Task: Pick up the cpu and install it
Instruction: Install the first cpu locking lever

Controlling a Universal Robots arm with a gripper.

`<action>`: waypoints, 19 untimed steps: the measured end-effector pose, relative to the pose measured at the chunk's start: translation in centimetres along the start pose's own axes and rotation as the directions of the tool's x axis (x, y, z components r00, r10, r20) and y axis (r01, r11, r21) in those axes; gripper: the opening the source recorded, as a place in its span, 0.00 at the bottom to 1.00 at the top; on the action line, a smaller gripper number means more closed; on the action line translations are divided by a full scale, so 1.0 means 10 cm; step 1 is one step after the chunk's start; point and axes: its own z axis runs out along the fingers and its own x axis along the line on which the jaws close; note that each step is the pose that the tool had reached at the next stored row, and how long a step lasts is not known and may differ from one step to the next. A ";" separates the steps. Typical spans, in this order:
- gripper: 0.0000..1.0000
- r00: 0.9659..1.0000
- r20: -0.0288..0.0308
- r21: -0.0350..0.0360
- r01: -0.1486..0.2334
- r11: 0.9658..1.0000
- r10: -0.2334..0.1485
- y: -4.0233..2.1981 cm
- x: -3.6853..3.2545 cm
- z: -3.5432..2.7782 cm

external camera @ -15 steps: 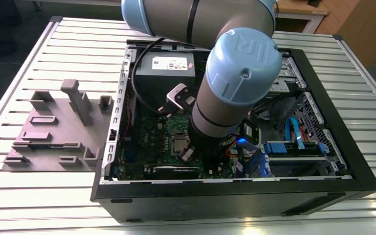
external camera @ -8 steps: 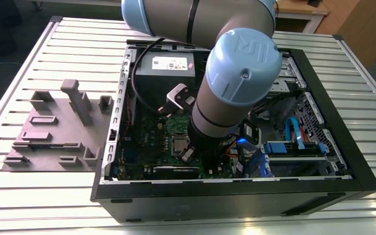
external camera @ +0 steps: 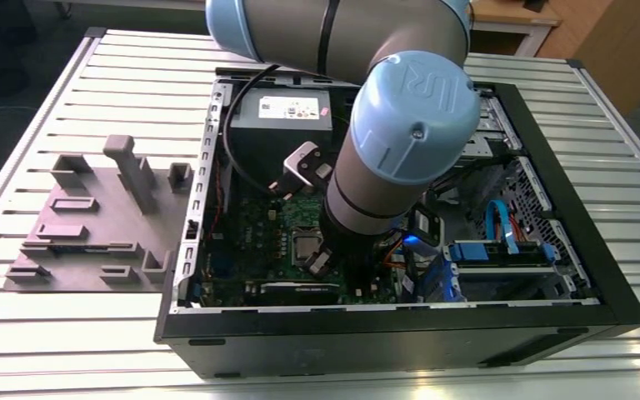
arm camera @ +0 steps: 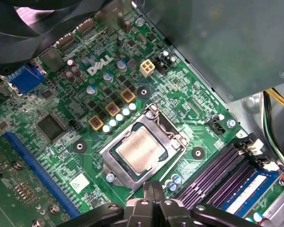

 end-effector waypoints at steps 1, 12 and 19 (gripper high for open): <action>0.10 1.000 0.000 0.000 0.000 1.000 0.000 0.000 0.000 0.000; 0.10 1.000 0.000 0.000 0.000 1.000 0.000 0.026 -0.029 0.008; 0.10 1.000 0.000 0.000 0.000 1.000 0.000 0.019 -0.038 0.006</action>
